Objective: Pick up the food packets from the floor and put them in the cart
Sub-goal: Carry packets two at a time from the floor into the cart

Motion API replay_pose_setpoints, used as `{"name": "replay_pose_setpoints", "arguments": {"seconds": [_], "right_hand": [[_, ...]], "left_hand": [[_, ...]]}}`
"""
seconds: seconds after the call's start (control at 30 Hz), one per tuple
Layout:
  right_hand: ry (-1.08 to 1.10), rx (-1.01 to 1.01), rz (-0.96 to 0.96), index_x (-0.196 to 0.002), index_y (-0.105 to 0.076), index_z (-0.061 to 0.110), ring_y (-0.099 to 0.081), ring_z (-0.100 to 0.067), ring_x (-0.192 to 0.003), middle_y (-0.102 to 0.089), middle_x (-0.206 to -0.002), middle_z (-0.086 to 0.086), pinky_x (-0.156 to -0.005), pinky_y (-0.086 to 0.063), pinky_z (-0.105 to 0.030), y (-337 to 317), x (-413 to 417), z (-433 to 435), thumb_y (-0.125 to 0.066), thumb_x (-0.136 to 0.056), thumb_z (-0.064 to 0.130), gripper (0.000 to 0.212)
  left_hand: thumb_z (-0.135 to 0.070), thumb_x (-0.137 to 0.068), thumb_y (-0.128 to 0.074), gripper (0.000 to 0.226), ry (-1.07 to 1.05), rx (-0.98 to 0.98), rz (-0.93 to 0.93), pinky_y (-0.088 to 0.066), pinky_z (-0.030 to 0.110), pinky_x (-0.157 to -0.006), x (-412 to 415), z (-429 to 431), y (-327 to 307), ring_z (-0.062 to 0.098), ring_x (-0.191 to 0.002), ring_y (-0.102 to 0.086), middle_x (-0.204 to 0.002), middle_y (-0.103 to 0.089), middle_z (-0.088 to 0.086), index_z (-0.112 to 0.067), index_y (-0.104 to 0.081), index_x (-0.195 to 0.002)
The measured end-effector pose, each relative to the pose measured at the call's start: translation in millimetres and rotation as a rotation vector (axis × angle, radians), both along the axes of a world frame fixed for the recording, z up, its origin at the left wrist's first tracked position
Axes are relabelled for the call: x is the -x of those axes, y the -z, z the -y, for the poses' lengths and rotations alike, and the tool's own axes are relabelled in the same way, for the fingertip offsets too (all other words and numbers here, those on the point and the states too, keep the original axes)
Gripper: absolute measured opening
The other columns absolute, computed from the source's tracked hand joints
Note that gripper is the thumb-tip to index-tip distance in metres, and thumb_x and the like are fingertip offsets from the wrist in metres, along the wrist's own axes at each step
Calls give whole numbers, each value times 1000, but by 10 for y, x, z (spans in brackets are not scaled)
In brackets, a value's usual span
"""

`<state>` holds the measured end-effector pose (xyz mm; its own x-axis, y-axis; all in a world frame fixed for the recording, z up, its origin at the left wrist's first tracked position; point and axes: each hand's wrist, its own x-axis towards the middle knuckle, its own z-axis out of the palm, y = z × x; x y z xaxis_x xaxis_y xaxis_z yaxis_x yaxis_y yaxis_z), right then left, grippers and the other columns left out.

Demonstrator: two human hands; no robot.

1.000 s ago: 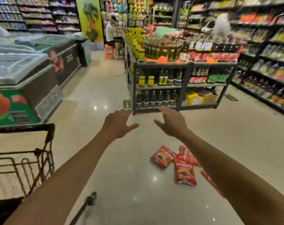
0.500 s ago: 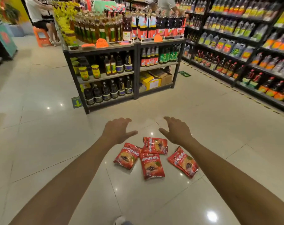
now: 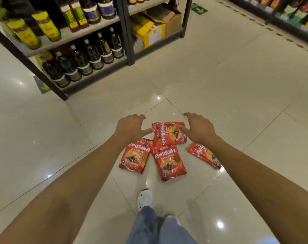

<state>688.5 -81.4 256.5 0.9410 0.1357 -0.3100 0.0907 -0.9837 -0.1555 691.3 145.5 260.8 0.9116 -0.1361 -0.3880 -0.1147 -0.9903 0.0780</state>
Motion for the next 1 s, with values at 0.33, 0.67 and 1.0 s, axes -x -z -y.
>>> {"name": "replay_pose_setpoints", "arguments": {"seconds": [0.33, 0.67, 1.0], "right_hand": [[62, 24, -255, -134, -43, 10, -58, -36, -107, -61, -118, -16, -85, -48, -44, 3119, -661, 80, -47, -92, 49, 58], [199, 14, -479, -125, -47, 10, -55, -38, -108, -57, -120, -18, -91, -48, -49, 5838, -379, 154, -59, -84, 48, 57], [802, -331, -582, -141, -24, 17, -64, -28, -93, -57, -118, -6, -64, -57, -35, 6606, -377, 426, -86, -48, 54, 118]], "left_hand": [[-71, -83, -43, 76, -104, -221, -177, -44, 39, -87, -747, -214, 3139, 30, -110, -55, -121, -57, 12, -11, -46, -130], [-72, -78, -50, 97, -281, -191, -352, -30, 51, -108, -381, -427, 5874, 37, -140, -25, -153, -27, 16, -13, -19, -148], [-61, -49, -83, 133, -875, 205, -249, -32, 56, -105, -380, -879, 6684, 41, -130, -41, -142, -41, 17, -25, -3, -149]]}}
